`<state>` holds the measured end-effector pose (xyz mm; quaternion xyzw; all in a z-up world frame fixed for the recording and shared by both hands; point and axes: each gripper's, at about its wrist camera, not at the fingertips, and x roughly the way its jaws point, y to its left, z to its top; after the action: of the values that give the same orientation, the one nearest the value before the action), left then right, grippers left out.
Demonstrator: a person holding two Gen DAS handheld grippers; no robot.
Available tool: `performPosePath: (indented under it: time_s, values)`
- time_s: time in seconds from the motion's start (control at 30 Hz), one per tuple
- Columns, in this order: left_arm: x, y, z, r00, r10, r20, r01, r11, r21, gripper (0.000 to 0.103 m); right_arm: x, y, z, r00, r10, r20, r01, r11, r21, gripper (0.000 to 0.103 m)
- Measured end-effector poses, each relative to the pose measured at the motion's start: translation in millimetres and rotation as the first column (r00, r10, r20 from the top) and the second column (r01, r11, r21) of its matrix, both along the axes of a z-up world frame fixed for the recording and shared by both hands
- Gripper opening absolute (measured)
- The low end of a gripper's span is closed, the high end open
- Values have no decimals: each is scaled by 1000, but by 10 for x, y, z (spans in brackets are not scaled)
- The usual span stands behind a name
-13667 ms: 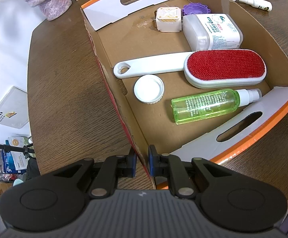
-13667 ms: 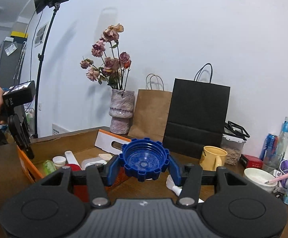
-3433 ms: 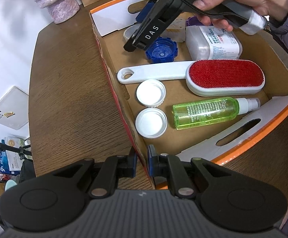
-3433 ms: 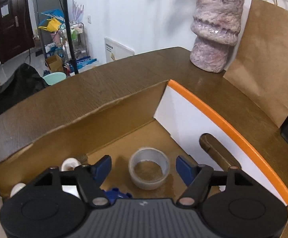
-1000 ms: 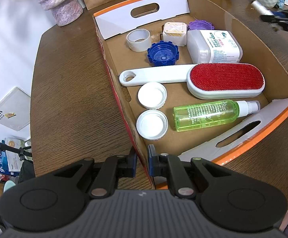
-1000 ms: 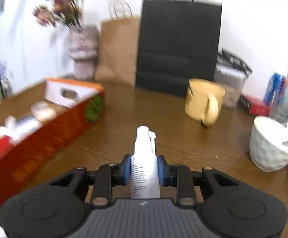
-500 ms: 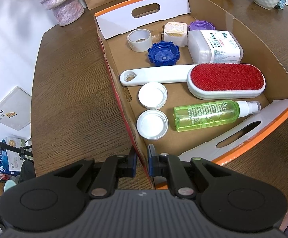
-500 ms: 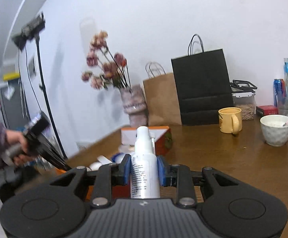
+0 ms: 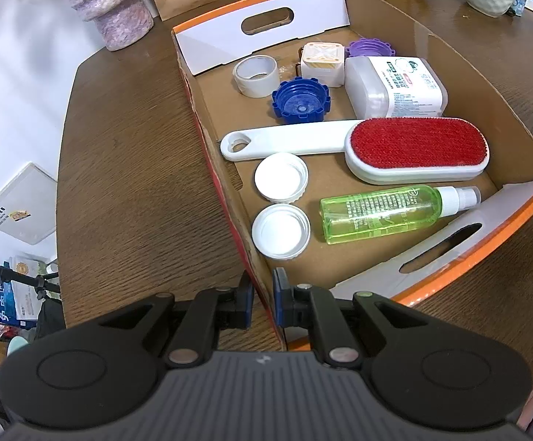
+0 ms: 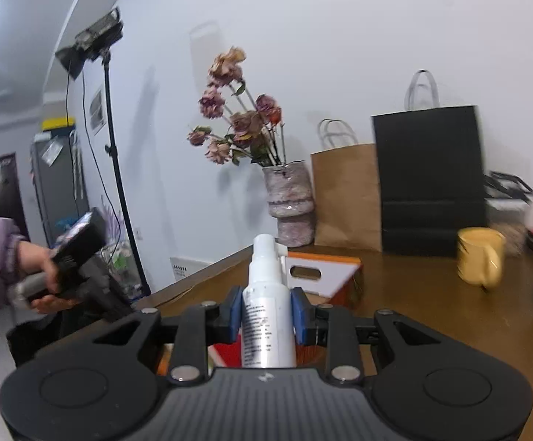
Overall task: Organize rigid objects
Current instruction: 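Carry the white spray bottle into the orange box and open the right gripper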
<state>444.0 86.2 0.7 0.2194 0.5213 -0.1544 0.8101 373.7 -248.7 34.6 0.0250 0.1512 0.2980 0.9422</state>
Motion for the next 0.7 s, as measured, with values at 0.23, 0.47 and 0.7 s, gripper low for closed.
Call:
performPosePath:
  time_s: [0.23, 0.47, 0.7]
  values:
    - [5, 1, 1, 1000, 5, -2, -5, 1000, 4, 11, 1617, 736, 13, 987, 95, -129, -133, 934, -332, 27]
    - [13, 14, -4, 1000, 1, -9, -1, 1000, -7, 11, 2524, 1261, -425, 945, 130, -299, -281, 790, -544, 28]
    - [7, 9, -9, 1000, -2, -6, 2, 1000, -9, 11, 2667, 1286, -590, 932, 118, -343, -298, 790, -536, 44]
